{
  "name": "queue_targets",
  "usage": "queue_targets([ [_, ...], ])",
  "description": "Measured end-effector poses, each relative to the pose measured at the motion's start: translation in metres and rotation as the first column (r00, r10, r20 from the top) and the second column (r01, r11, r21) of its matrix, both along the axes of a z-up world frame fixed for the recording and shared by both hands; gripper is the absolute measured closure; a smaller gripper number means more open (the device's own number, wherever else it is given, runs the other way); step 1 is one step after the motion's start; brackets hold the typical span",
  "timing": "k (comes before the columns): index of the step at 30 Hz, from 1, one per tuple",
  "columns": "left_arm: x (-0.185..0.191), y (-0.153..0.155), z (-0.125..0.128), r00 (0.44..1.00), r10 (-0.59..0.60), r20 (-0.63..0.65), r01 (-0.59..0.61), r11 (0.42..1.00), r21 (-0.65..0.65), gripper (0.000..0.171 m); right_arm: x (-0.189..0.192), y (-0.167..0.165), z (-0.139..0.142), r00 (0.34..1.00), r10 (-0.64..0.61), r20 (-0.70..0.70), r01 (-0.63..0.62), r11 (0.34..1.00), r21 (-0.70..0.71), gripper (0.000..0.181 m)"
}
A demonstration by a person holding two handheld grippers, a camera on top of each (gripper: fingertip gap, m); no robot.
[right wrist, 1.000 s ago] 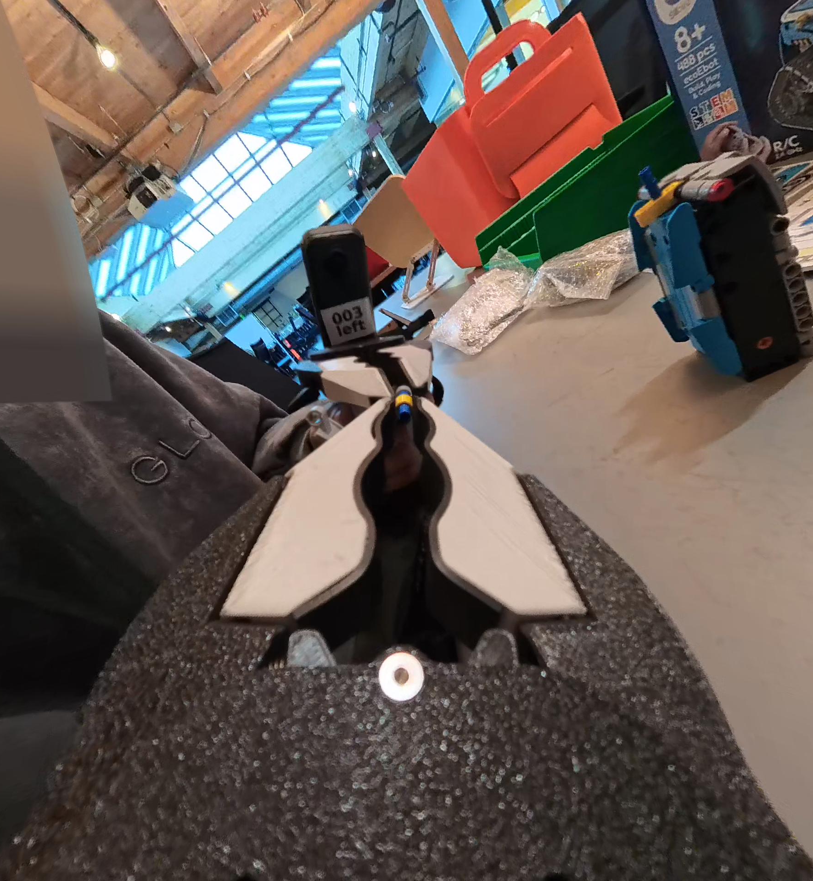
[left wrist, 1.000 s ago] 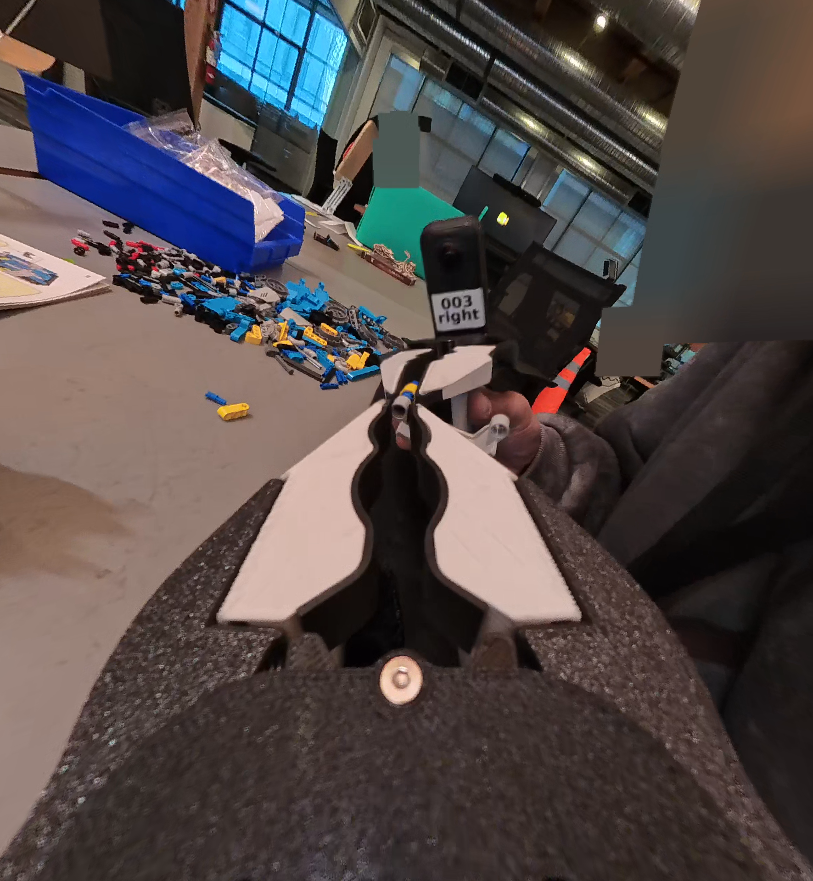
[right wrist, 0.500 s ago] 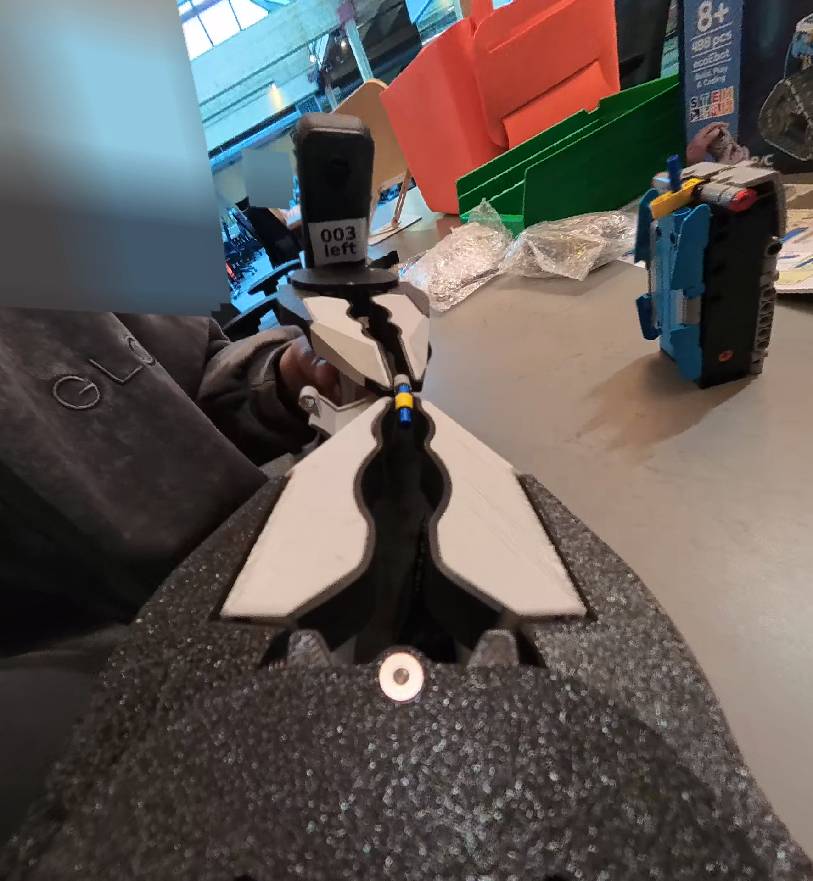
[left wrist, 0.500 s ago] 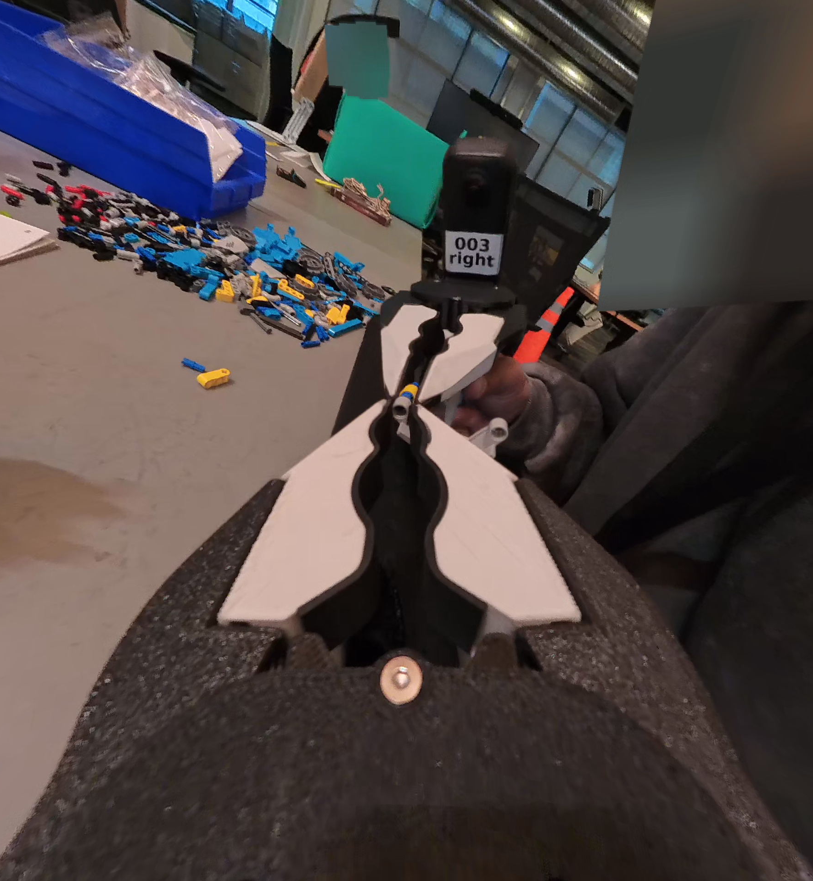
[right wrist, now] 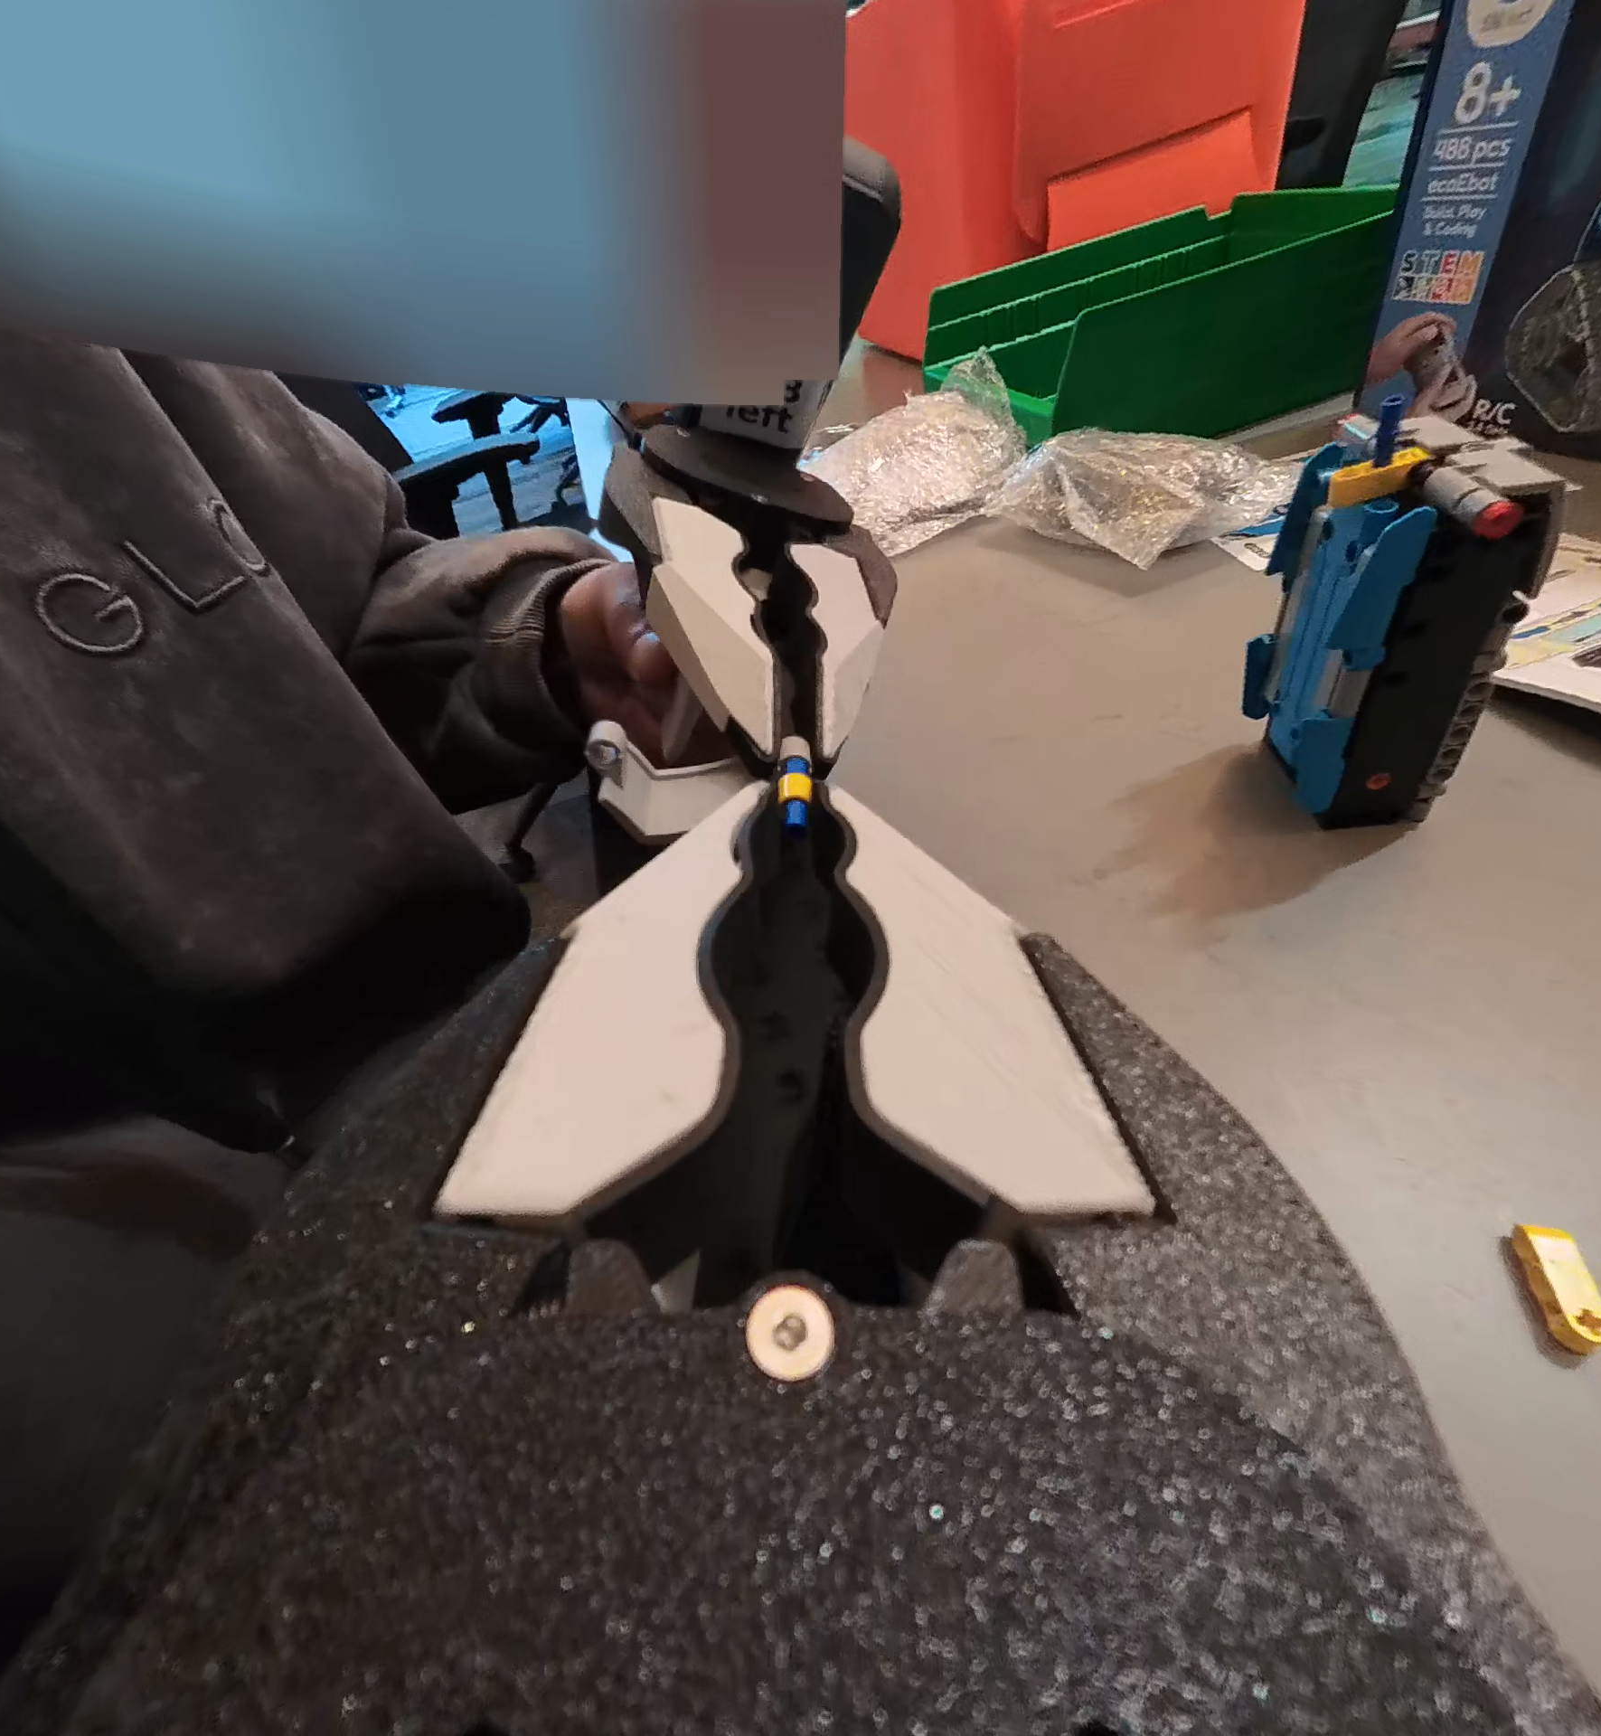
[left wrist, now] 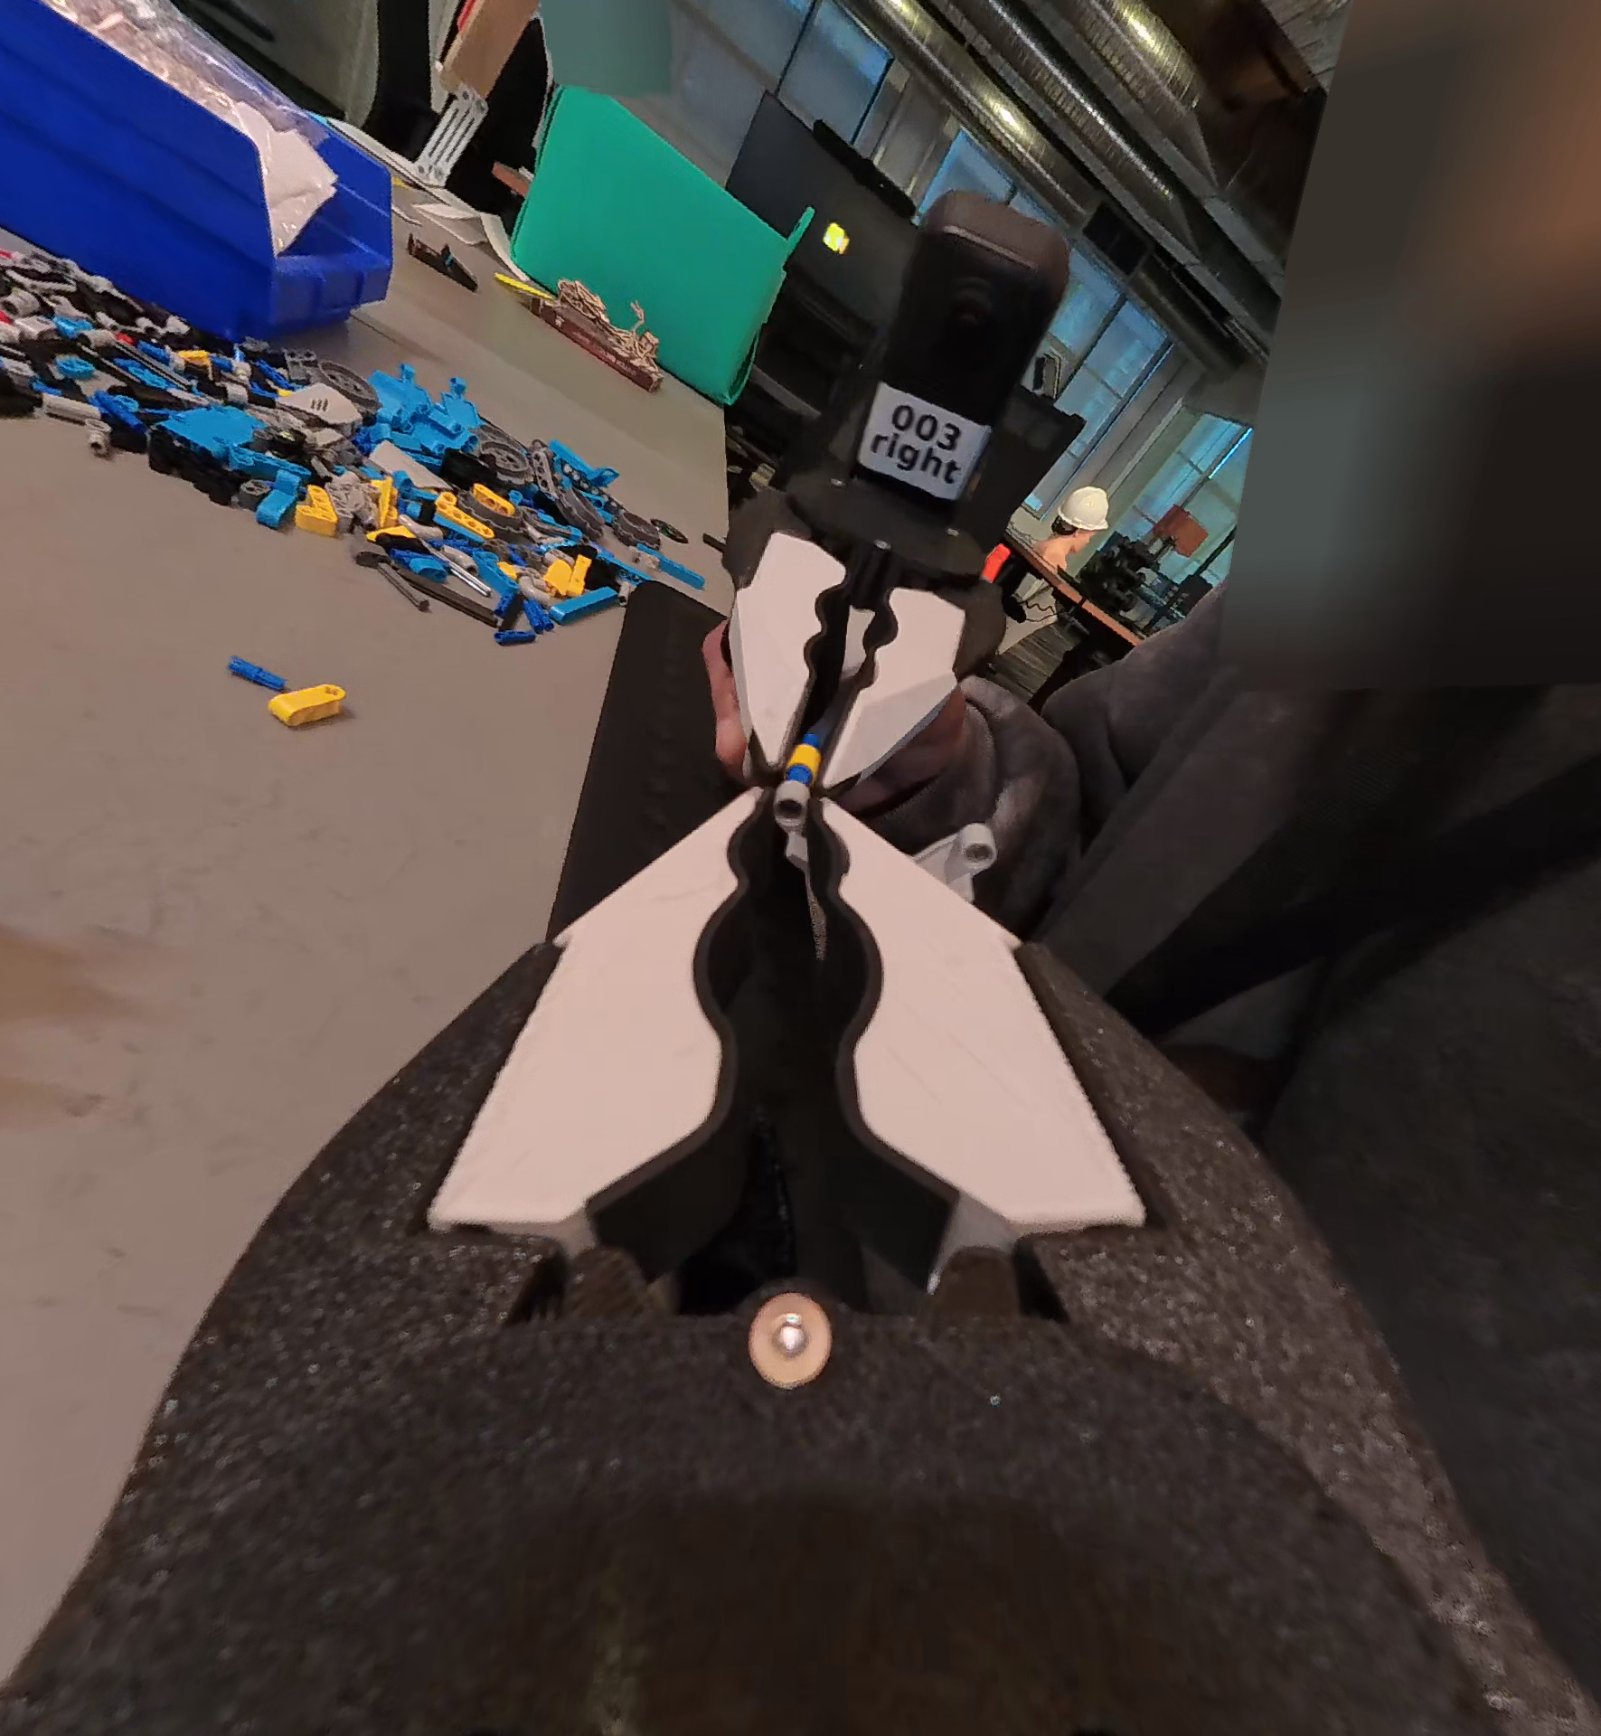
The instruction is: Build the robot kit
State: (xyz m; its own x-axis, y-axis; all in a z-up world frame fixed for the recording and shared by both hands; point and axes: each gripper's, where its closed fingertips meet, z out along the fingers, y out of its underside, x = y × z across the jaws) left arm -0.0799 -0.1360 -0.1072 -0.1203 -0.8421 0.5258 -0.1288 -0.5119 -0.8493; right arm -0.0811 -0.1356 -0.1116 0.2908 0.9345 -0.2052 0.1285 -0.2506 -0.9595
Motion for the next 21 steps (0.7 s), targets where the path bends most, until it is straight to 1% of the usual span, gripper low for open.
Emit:
queue_targets([
  [4, 0.000, -0.003, -0.002, 1.000, 0.001, -0.016, 0.000, 0.999, 0.043, 0.167, -0.001, -0.004, -0.003, 0.997, 0.055, -0.059, -0.063, 0.990, -0.130, 0.175],
  [6, 0.000, -0.004, -0.001, 1.000, 0.004, -0.015, -0.003, 0.999, 0.052, 0.167, -0.001, -0.004, -0.002, 0.995, 0.058, -0.082, -0.071, 0.985, -0.155, 0.175],
  [10, -0.001, 0.001, 0.000, 0.999, 0.034, -0.007, -0.034, 0.998, 0.055, 0.167, -0.001, 0.000, 0.000, 0.992, 0.024, -0.123, -0.045, 0.983, -0.177, 0.175],
  [13, -0.001, 0.006, 0.003, 0.997, 0.069, 0.020, -0.069, 0.997, 0.039, 0.167, -0.002, 0.005, 0.004, 0.983, -0.024, -0.181, -0.013, 0.980, -0.200, 0.175],
  [18, -0.004, 0.014, 0.017, 0.986, 0.121, 0.118, -0.118, 0.993, -0.026, 0.166, -0.005, 0.013, 0.018, 0.938, -0.104, -0.329, 0.010, 0.962, -0.274, 0.176],
  [21, -0.005, 0.015, 0.018, 0.982, 0.140, 0.126, -0.139, 0.990, -0.018, 0.166, -0.006, 0.014, 0.019, 0.931, -0.110, -0.349, 0.006, 0.958, -0.286, 0.173],
])
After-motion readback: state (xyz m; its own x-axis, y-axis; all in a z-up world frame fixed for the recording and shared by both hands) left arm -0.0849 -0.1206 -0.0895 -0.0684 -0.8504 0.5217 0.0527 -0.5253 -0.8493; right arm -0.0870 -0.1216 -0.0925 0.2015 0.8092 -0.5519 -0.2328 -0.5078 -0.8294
